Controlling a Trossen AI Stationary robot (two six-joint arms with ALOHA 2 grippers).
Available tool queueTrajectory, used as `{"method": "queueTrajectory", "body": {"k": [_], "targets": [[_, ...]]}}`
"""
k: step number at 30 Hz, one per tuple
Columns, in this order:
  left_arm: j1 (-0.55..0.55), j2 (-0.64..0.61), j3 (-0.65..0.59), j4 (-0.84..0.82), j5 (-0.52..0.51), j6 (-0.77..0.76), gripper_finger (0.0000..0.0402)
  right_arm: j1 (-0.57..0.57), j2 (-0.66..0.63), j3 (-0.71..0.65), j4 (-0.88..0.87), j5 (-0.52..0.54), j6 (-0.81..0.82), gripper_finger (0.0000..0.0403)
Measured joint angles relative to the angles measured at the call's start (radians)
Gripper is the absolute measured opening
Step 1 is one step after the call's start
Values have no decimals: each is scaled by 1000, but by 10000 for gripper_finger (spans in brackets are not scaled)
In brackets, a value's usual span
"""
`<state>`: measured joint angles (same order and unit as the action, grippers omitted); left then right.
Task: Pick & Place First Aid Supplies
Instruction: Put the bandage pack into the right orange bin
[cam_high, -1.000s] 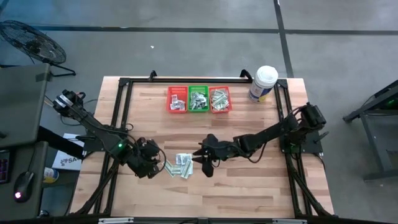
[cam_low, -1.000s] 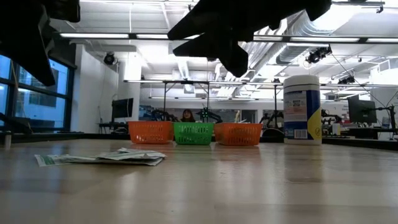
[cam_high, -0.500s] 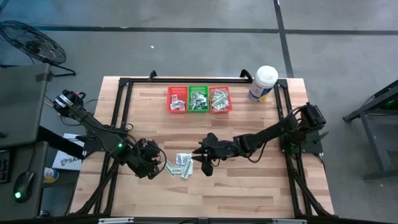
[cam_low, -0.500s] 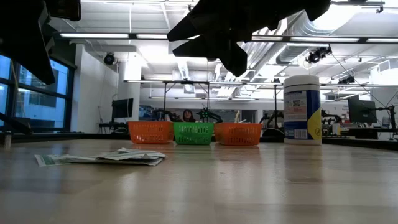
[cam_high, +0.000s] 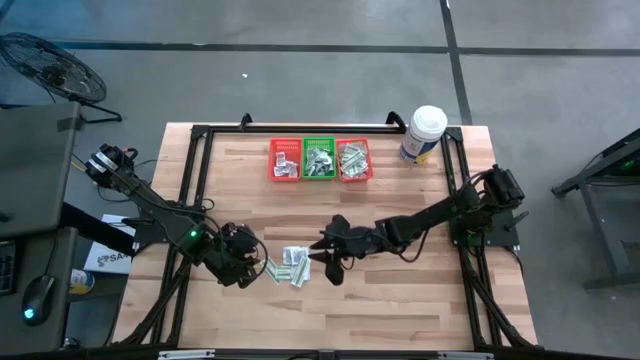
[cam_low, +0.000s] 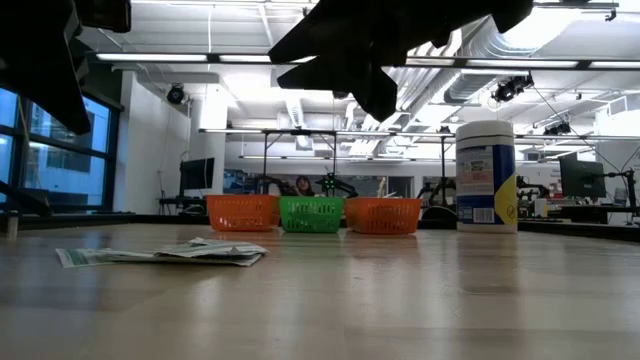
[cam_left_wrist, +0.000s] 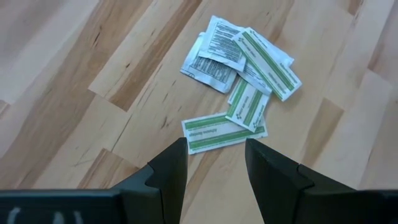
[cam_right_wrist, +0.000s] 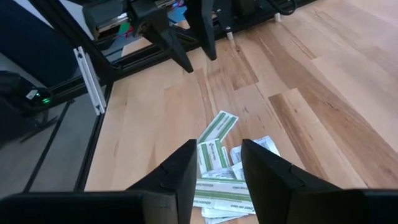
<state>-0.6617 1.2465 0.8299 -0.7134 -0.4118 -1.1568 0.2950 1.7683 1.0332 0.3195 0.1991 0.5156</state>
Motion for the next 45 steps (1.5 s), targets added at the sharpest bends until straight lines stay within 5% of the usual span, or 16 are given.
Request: {"method": "queueTrajectory", "body": {"k": [13,27,45], "targets": [[0,0,0,-1,-20,0,159,-2,94,133,-36,15,-116,193],[0,0,0,-63,32,0,159,28,276,216,-226,-119,-188,185],[0,0,0,-56,32,-4,159,48,353,215,-111,77,-223,191]]}}
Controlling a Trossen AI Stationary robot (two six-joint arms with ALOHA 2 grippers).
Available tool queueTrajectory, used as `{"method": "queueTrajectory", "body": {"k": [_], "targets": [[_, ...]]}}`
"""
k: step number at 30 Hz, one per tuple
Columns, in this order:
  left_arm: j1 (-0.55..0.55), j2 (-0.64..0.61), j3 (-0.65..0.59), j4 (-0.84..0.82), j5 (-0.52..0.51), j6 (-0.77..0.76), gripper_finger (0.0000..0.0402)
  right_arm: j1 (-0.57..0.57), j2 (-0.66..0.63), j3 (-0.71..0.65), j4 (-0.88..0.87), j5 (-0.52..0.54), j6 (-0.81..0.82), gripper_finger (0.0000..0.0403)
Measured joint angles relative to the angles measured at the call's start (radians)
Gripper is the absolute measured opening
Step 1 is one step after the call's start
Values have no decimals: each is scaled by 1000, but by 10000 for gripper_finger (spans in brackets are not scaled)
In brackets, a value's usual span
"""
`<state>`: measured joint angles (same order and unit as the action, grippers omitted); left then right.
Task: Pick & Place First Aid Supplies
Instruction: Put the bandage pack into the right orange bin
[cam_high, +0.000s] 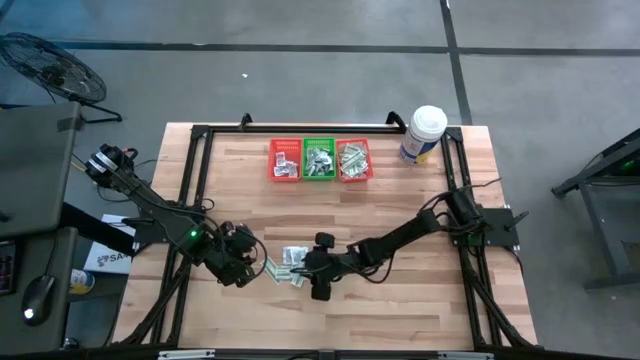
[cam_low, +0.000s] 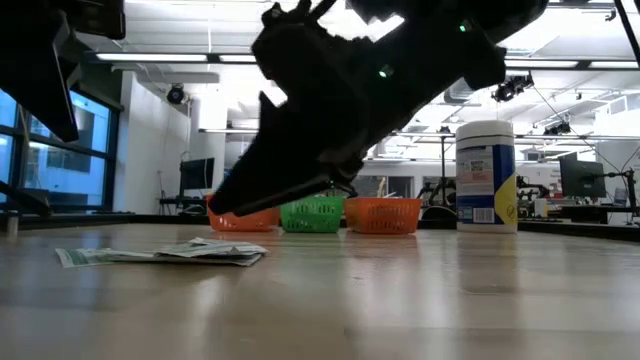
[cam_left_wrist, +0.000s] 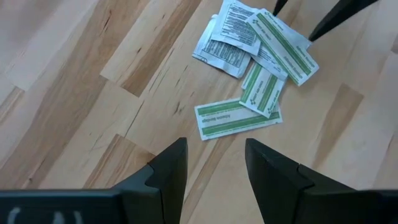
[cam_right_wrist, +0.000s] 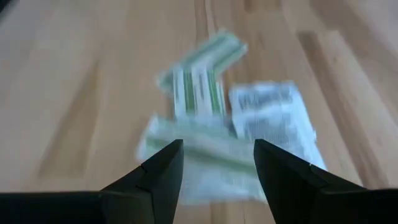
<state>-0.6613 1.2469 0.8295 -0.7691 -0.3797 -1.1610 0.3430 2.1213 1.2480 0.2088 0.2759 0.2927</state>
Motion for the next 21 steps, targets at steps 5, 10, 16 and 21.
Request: {"method": "queueTrajectory", "body": {"k": [5,10,16,21], "targets": [[0,0,0,3,5,0,159,-9,38,2,15,7,9,191],[0,0,0,3,16,-2,159,-16,84,4,63,-34,28,191],[0,0,0,-1,30,-2,159,-16,105,5,49,-43,98,174],[0,0,0,-1,30,-2,159,-17,107,5,16,-43,119,127]]}}
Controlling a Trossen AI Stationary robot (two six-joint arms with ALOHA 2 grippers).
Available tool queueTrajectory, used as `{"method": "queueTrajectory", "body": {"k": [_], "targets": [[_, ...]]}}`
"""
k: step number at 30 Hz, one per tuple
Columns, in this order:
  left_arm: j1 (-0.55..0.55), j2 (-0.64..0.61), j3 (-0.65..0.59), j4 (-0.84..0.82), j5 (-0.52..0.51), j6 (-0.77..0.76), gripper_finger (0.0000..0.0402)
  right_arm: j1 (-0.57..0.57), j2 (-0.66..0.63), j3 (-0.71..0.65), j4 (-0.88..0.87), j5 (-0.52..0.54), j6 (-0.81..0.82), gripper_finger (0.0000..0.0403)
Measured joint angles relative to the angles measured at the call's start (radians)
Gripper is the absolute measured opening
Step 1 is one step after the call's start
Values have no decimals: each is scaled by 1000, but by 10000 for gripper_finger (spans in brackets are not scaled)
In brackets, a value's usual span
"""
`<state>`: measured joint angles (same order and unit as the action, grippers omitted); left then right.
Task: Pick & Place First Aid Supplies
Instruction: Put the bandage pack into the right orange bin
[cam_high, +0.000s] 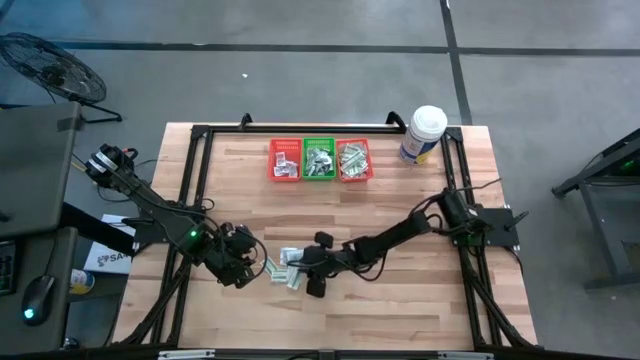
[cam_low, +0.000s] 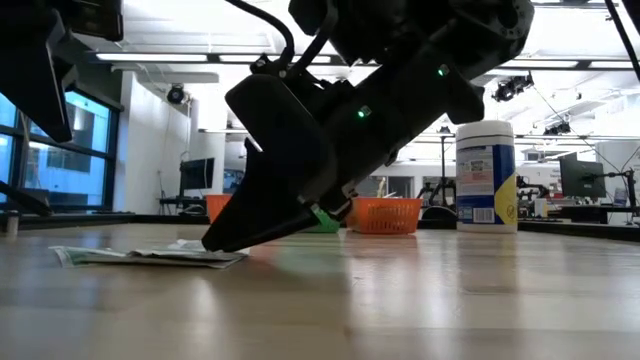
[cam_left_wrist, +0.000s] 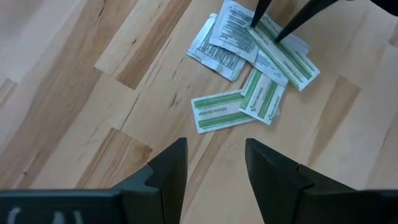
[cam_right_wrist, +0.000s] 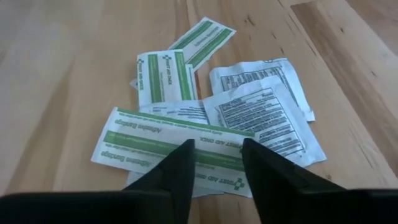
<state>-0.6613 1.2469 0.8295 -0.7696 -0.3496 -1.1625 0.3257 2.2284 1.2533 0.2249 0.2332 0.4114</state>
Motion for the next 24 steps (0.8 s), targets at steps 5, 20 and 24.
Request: {"method": "queueTrajectory", "body": {"k": [5,20,24], "targets": [[0,0,0,-10,0,2,159,1,-2,0,-50,-24,37,79],[0,0,0,-20,0,6,159,-4,-46,-7,-36,-83,29,65],[0,0,0,-25,0,16,159,-2,-86,-11,-67,-92,-18,124]]}}
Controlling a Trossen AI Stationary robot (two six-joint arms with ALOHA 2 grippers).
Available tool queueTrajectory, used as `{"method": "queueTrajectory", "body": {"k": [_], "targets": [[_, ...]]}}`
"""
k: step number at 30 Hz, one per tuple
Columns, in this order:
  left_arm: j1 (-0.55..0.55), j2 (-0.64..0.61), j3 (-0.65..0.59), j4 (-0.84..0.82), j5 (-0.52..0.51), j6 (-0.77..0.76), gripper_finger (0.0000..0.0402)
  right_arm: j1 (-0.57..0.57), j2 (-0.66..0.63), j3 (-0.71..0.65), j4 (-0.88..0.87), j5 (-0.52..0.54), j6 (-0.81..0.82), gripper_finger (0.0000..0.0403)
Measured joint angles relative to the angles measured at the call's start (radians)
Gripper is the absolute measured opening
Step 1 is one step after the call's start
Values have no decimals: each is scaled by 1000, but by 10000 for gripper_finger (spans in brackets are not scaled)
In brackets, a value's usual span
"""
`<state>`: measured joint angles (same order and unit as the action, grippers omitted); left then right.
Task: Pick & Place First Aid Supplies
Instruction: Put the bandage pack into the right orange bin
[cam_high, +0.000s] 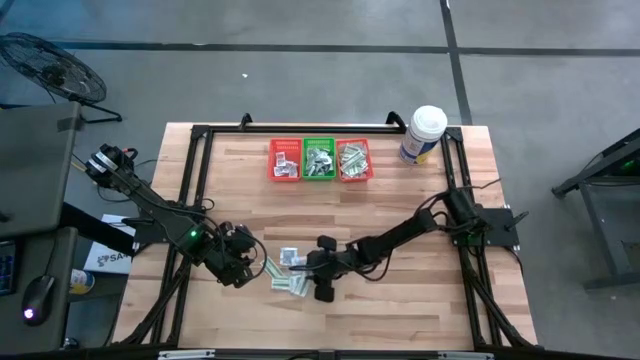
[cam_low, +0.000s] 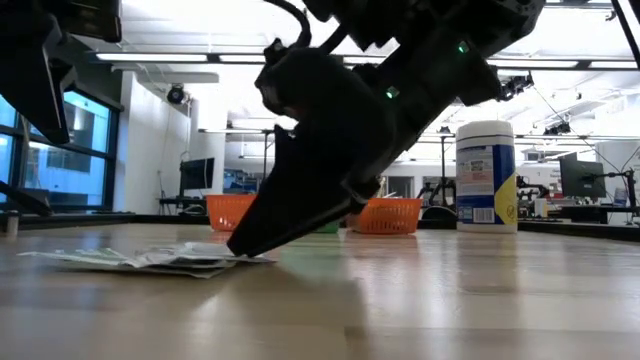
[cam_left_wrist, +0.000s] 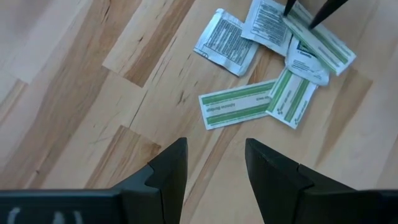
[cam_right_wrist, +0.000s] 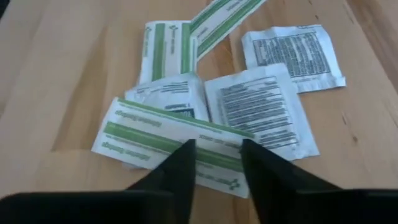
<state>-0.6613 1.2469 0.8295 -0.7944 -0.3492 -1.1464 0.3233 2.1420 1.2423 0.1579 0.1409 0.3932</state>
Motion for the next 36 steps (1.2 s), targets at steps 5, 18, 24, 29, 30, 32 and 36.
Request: {"method": "queueTrajectory", "body": {"k": [5,18,24,29,30,32,36], "targets": [[0,0,0,-2,4,16,159,33,-18,18,13,-44,-99,203],[0,0,0,-2,23,20,159,27,-20,89,-149,-21,-163,241],[0,0,0,-2,28,24,159,27,-3,92,-142,-28,-193,241],[0,0,0,-2,35,24,159,16,38,95,-144,-59,-223,241],[0,0,0,-2,39,24,159,12,44,96,-142,-57,-222,240],[0,0,0,-6,50,24,159,8,51,96,-151,-55,-204,238],[0,0,0,-17,53,24,159,3,56,98,-188,-57,-175,217]]}}
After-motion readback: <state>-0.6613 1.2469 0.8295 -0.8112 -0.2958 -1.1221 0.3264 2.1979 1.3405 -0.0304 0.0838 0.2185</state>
